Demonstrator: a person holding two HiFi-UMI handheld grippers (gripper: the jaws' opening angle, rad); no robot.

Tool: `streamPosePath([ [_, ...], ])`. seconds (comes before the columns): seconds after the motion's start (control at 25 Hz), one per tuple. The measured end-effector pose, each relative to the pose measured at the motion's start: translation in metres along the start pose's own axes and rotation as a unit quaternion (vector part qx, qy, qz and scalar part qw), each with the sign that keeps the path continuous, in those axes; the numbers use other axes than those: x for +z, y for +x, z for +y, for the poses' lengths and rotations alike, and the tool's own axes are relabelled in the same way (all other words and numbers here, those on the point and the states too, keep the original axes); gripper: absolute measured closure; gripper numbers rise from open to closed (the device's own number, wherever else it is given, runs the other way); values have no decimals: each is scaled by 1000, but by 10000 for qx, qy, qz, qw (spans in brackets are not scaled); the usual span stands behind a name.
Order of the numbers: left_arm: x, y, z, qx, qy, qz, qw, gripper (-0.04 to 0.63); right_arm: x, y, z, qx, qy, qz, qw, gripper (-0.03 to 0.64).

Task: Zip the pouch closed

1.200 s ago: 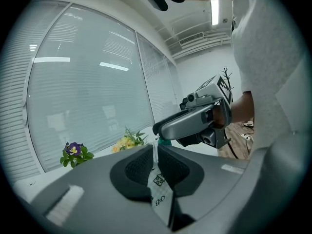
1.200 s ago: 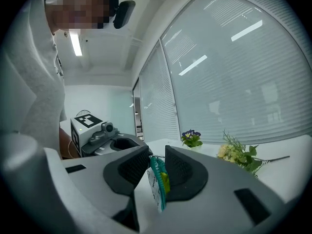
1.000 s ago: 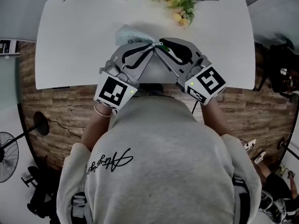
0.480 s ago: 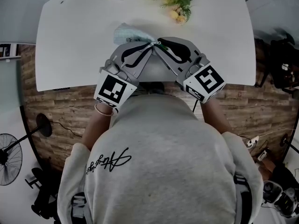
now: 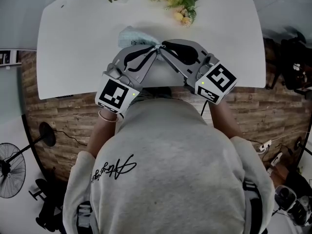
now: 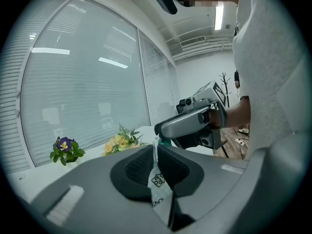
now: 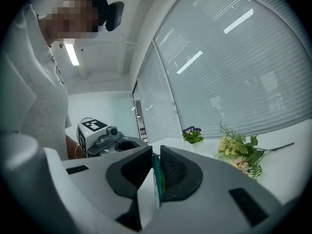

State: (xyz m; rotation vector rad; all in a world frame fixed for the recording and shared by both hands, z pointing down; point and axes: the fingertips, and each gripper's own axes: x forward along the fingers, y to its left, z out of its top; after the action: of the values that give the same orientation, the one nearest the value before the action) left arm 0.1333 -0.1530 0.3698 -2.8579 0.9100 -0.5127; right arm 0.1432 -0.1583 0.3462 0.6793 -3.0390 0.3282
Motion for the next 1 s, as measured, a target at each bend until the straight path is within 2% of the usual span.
streamPosePath([
  [0.28,19,-7,7,236,95,-332,9991,572,15,0,3,-79,-107,-349,9993,566],
  [0.44,24,-13,11,241,79,-425,9988,574,21,2,7,28,-212,-349,9992,568],
  [0.64,48,-24,20,203,-321,-789,9962,574,46,4,13,211,-396,-486,9978,569],
  [0.72,62,-30,24,231,-179,-838,9961,574,61,4,18,302,-556,-547,9965,569],
  [0.84,74,-34,29,283,233,-774,9963,574,78,4,19,347,-846,-545,9943,569],
  [1.0,61,-27,31,224,237,-772,9965,575,65,9,12,218,-1005,-316,9942,569],
])
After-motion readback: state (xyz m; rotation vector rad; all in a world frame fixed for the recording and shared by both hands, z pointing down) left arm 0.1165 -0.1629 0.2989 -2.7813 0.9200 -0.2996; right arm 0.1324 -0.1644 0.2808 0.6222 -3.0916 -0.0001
